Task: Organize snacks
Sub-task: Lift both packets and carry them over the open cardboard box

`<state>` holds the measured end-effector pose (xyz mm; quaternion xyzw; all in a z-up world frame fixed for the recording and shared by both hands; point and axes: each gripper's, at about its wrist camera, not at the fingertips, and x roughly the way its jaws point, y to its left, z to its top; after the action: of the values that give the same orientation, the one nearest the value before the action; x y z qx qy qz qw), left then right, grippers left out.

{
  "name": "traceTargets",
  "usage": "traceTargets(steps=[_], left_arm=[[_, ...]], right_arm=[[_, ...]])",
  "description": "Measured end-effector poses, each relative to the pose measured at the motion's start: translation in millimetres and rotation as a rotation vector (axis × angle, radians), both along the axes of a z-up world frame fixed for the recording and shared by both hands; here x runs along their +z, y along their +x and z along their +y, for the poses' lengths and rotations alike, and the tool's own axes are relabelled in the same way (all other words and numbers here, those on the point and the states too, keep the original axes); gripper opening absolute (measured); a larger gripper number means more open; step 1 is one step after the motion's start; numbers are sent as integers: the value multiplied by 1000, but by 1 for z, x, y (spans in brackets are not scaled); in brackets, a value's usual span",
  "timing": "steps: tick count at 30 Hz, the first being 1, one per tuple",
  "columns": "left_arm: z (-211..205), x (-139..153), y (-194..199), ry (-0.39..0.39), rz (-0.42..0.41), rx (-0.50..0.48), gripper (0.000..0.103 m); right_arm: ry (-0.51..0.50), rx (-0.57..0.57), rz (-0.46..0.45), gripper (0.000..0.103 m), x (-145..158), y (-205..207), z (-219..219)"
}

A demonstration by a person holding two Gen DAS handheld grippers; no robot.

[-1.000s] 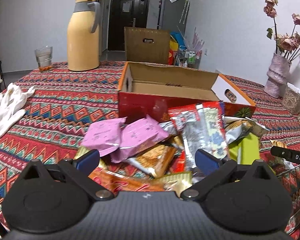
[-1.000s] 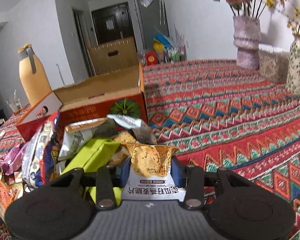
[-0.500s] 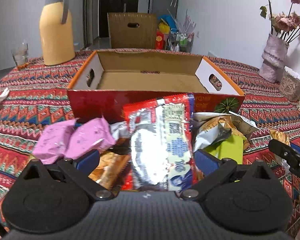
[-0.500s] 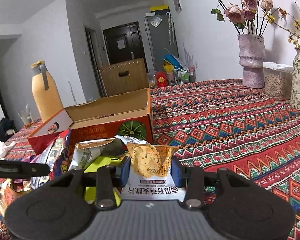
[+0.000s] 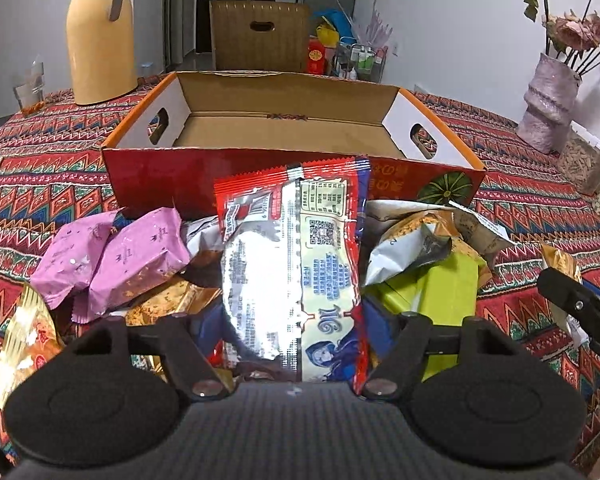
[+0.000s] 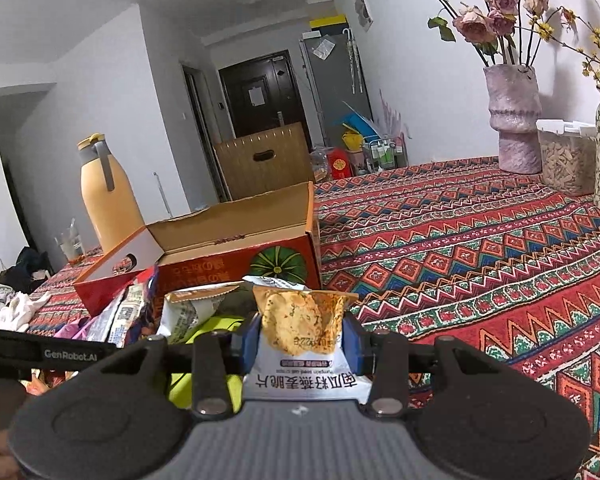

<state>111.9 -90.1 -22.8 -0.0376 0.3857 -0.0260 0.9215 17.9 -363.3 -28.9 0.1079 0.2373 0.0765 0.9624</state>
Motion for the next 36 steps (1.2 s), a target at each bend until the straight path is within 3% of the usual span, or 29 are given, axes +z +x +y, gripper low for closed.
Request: traceTargets(steps=[3, 10, 21, 29, 36], left_arm=[[2, 1, -1, -12, 1, -3, 63], [9, 7, -6, -21, -11, -8, 61], [27, 46, -17, -24, -123, -17, 61], [43, 85, -2, -13, -193, -2, 62], [59, 111, 36, -9, -219, 38, 62]], right_arm=[[-9, -1, -3, 42, 2, -2, 2], [-33, 0, -12, 42, 9, -9, 10], [-83, 8, -59, 42, 31, -11, 30], [-109, 20, -107, 42, 55, 10, 46], [-110, 35, -141, 42, 78, 50, 58]])
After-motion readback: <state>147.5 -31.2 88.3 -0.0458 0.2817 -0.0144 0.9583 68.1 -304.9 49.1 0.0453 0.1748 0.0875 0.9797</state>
